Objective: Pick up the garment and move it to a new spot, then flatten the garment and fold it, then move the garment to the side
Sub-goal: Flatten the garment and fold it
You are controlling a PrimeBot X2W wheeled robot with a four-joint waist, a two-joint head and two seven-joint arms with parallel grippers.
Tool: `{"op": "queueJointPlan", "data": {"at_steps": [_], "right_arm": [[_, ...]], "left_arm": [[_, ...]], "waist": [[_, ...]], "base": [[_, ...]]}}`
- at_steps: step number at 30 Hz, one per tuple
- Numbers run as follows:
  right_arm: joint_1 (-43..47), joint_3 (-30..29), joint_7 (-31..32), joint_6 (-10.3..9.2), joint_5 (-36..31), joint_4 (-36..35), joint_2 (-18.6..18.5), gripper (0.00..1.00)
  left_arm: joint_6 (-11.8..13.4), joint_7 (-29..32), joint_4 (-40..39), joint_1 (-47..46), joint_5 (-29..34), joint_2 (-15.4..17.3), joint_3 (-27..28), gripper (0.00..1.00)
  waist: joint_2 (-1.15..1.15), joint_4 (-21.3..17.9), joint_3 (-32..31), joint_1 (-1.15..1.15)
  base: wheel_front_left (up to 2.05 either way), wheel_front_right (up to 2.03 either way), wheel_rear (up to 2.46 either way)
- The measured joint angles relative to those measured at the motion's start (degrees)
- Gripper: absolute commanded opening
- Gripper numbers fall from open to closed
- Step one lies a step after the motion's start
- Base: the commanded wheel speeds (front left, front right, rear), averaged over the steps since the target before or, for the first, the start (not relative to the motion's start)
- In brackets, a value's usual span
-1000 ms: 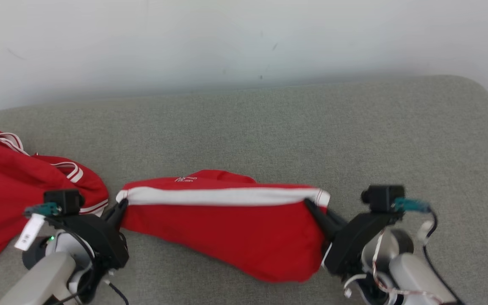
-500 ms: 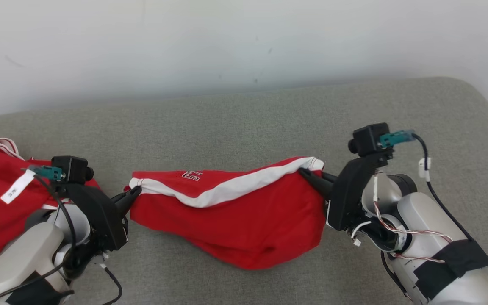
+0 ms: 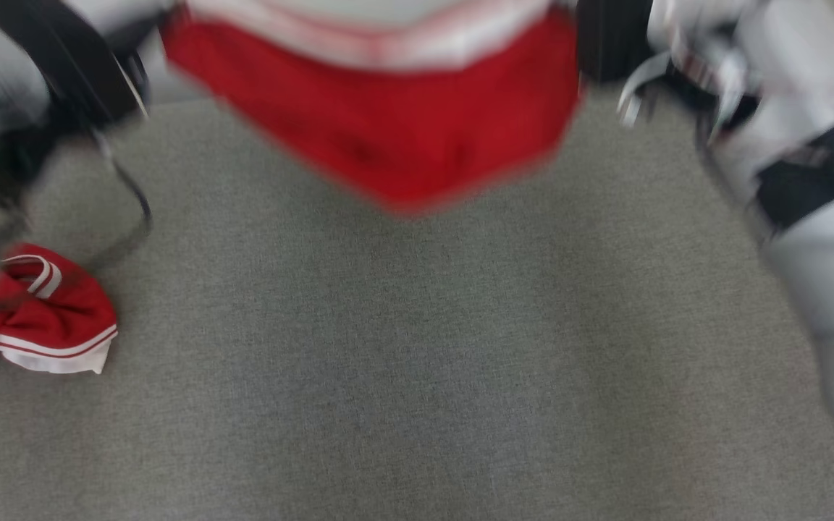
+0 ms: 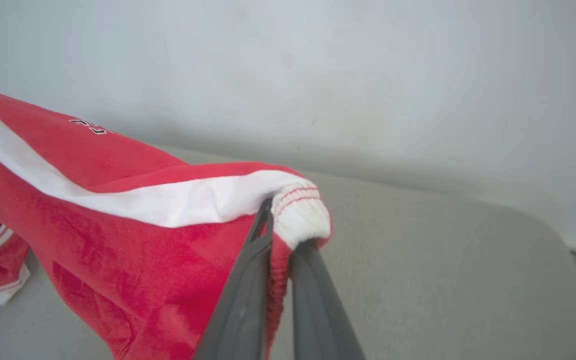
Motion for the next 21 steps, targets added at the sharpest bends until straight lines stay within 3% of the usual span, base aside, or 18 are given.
{"op": "queueJointPlan", "data": {"at_steps": [2, 6, 9, 13, 21], "right_arm": [[-7.3, -2.3, -7.3, 0.12, -1.8, -1.5, 0.4, 0.0], [-9.3, -2.3, -18.0, 3.8, -4.3, -5.9, -0.6, 0.0], [-0.3, -2.1, -22.9, 6.1, -3.4, -4.3, -0.5, 0.0], [15.9, -2.1, -26.7, 6.99, -0.9, -0.9, -0.9, 0.0], [28.9, -1.7, -33.4, 7.88, 0.5, 0.0, -1.2, 0.0]], "left_arm": [[1.0, -6.4, -1.1, -6.1, 2.9, 0.2, 3.5, 0.0], [1.5, -13.8, -4.2, -7.1, 4.7, 1.8, 6.3, 0.0], [1.0, -15.7, -3.0, 3.2, 1.4, 1.6, 5.9, 0.0], [0.5, -16.8, -0.9, 18.7, -1.2, 0.5, 2.4, 0.0], [0.0, -19.1, -0.9, 29.0, -0.8, -0.3, -2.9, 0.0]], "waist": [[0.0, -0.1, 1.6, 0.0], [-0.02, 0.3, 4.8, -0.02], [0.0, 0.9, 6.8, 0.0], [0.02, 2.2, 7.7, 0.01], [0.0, 3.1, 6.6, -0.02]], "base": [[0.0, 0.0, 0.0], [0.0, 0.0, 0.0], [0.0, 0.0, 0.0], [0.0, 0.0, 0.0], [0.0, 0.0, 0.0]]}}
